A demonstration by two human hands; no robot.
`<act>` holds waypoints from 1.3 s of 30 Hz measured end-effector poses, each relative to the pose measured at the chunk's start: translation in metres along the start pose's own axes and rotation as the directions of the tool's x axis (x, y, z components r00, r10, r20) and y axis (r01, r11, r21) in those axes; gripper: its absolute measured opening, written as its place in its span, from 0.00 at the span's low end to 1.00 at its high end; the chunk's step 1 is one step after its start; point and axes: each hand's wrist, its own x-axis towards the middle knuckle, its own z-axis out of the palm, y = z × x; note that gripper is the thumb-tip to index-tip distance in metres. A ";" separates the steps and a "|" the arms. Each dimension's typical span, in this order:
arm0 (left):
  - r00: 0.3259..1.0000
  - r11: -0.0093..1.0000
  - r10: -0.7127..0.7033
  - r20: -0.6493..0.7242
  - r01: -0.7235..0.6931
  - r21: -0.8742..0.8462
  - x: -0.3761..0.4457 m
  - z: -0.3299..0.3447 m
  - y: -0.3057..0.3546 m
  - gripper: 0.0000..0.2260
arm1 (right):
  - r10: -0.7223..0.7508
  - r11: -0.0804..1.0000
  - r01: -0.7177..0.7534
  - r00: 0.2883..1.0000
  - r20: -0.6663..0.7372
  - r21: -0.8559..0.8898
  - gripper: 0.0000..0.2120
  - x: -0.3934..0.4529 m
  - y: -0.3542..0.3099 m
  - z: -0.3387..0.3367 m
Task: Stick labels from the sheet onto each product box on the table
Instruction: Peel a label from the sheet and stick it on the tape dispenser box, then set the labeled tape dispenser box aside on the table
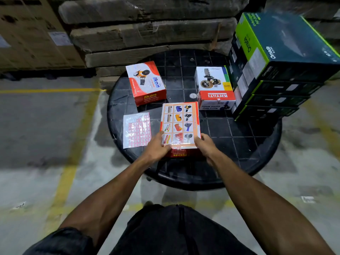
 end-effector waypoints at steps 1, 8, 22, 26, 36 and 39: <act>1.000 1.000 0.001 0.001 -0.001 -0.015 -0.002 0.004 -0.002 0.23 | -0.008 0.999 0.007 1.000 -0.020 -0.043 0.13 0.002 0.004 0.000; 0.988 0.982 -0.151 0.027 0.153 -0.110 -0.002 0.023 -0.028 0.27 | -0.038 0.968 0.036 0.999 -0.005 -0.248 0.17 0.007 0.040 -0.002; 0.950 0.973 -0.061 -0.307 -0.012 -0.231 -0.006 0.043 -0.001 0.33 | -0.087 0.994 0.092 0.994 0.071 -0.066 0.16 0.013 0.036 -0.014; 0.890 0.976 0.004 -0.455 -0.104 -0.194 0.001 0.040 0.026 0.32 | -0.111 0.992 0.117 0.984 0.136 -0.037 0.16 0.009 0.012 -0.016; 0.724 0.692 0.641 -0.254 -0.403 0.599 -0.004 0.050 0.030 0.32 | -0.009 0.962 -0.057 0.971 0.238 0.269 0.26 0.009 -0.049 -0.028; 0.669 0.495 0.740 -0.071 -0.470 0.731 -0.004 0.061 0.017 0.28 | 0.065 0.970 -0.106 0.980 0.187 0.221 0.28 0.012 -0.040 -0.024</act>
